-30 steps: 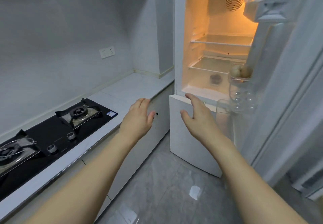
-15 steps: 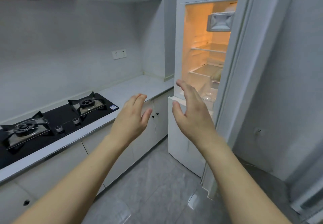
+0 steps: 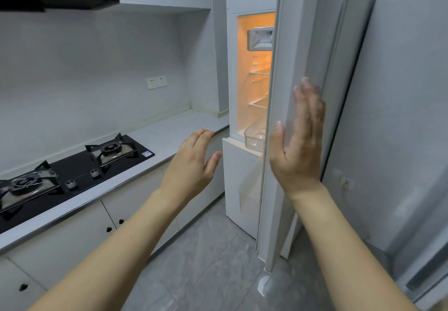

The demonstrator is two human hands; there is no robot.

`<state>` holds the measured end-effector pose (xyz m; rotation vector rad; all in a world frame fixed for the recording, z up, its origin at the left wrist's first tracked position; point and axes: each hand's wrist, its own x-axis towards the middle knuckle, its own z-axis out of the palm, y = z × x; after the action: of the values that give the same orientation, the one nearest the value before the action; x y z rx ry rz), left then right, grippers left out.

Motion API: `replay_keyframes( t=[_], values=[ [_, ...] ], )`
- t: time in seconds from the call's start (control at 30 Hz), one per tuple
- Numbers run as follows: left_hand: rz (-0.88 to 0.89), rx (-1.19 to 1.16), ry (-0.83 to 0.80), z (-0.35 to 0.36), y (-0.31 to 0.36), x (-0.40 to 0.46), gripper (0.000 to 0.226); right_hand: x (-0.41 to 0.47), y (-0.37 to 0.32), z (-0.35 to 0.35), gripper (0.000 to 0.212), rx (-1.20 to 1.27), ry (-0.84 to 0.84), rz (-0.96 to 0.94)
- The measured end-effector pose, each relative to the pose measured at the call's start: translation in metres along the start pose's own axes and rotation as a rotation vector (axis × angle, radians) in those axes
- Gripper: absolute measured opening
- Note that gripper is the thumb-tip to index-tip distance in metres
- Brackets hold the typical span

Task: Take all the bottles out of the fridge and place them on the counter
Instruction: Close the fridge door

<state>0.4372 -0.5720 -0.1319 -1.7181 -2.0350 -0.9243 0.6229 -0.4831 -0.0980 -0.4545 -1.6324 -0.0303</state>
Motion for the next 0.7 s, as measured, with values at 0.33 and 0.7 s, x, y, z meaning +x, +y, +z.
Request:
replay_keyframes(
  t=[0.33, 0.7],
  values=[
    [0.058, -0.024, 0.038, -0.003, 0.031, 0.01, 0.047, 0.0, 0.022, -0.003, 0.046, 0.211, -0.049, 0.109],
    [0.205, -0.191, 0.193, -0.01, 0.069, 0.03, 0.052, 0.006, 0.052, 0.023, 0.048, 0.219, -0.225, 0.153]
  ],
)
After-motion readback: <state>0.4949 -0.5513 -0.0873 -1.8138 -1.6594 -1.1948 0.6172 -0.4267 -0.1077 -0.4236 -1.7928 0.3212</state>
